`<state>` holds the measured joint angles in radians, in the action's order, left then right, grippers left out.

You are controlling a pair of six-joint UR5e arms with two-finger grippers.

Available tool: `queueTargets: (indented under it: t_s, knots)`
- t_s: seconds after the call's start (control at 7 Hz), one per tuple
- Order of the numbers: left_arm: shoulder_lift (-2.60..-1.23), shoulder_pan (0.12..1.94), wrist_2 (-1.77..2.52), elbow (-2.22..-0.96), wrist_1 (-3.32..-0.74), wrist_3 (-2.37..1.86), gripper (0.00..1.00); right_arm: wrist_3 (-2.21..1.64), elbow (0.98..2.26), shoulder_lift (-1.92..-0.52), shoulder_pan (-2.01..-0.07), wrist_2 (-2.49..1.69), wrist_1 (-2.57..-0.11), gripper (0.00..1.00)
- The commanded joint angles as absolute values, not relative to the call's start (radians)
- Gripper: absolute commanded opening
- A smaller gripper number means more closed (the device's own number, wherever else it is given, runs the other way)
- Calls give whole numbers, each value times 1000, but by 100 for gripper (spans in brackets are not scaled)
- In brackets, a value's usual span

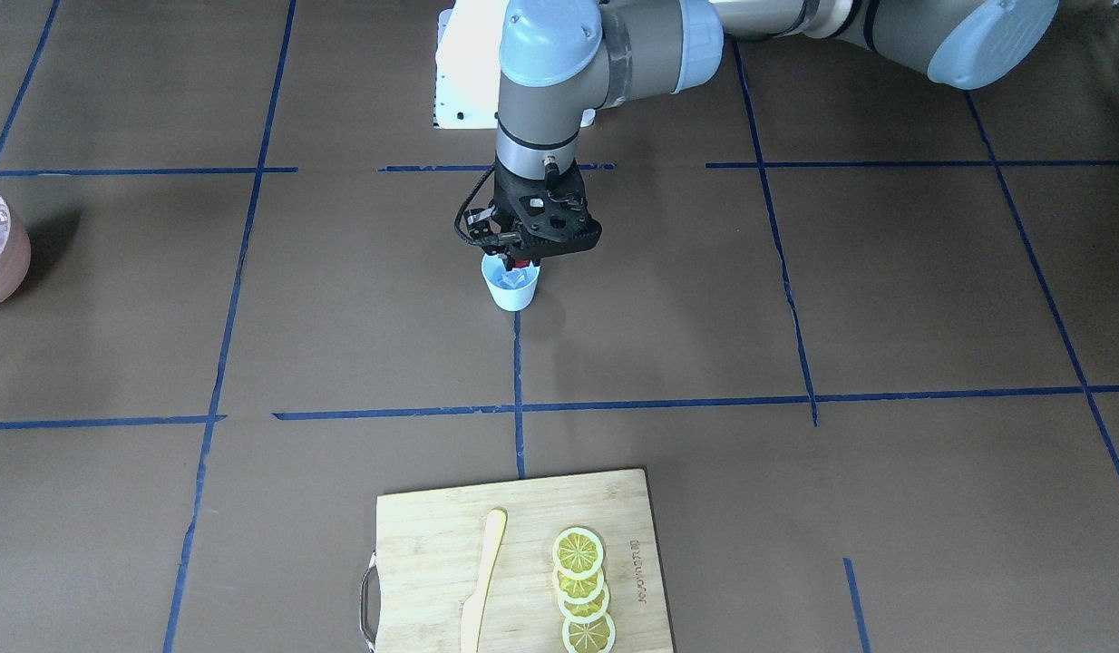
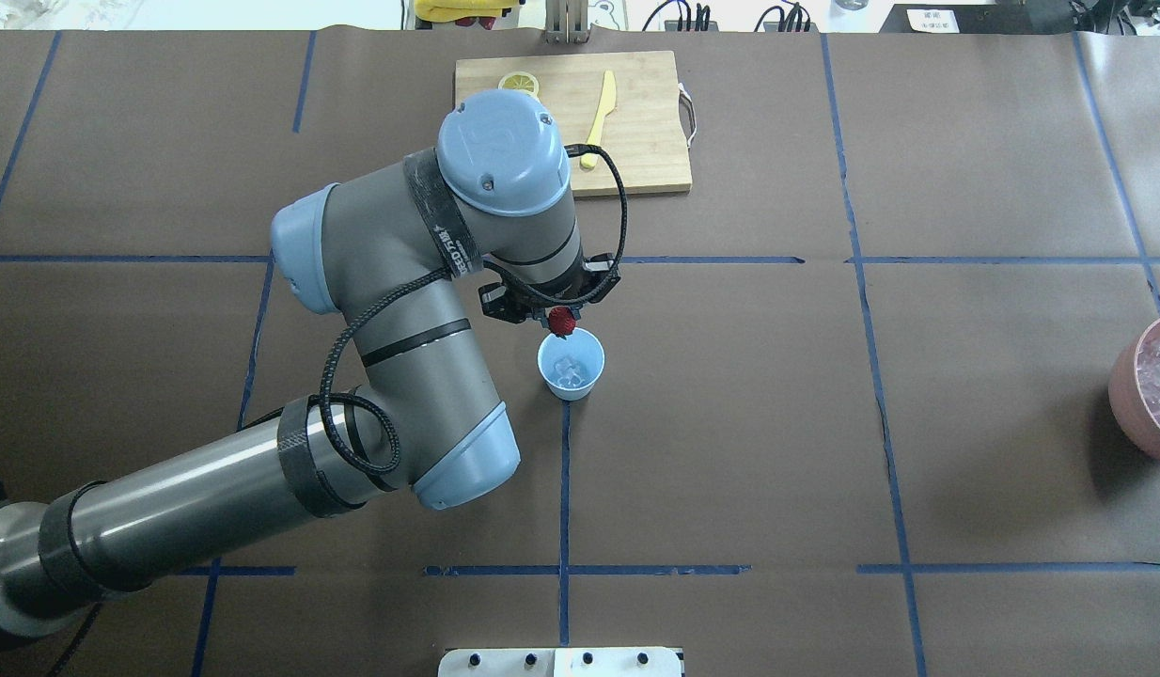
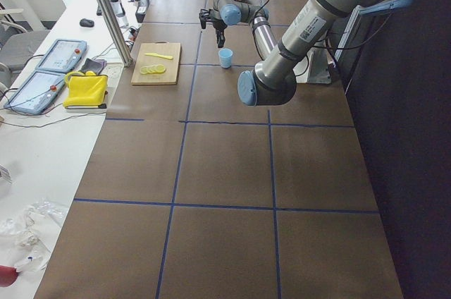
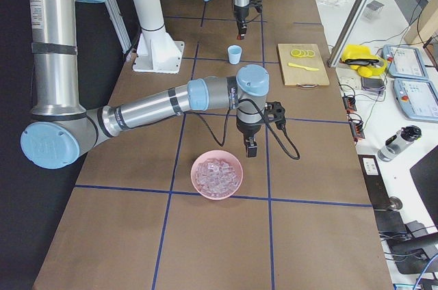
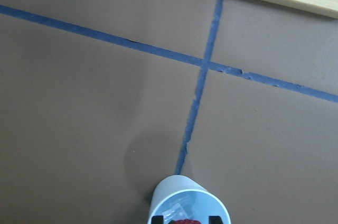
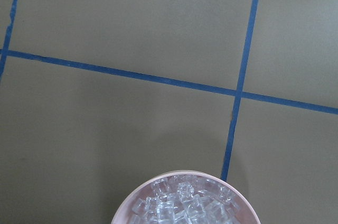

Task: Put ice and strawberries in cup
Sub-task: 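Carry the strawberry with the left gripper over the blue cup, then lower the left gripper into the cup and open to release the strawberry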

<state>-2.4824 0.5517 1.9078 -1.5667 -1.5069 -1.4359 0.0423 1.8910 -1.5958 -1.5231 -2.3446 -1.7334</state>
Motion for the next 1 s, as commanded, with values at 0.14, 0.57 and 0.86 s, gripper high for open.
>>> queueTargets:
  t_s: [0.14, 0.57, 0.86]
  knots:
    - [-2477, 520, 1899, -1545, -1519, -1436, 7, 46, 1873, -1598, -1529, -2353, -1709, 99]
    - [-2468, 509, 1896, -1545, -1519, -1433, 23, 41, 1876, -1597, -1529, -2359, -1709, 99]
    - [-2458, 509, 1896, -1549, -1540, -1430, 100, 43, 1876, -1597, -1529, -2361, -1709, 99]
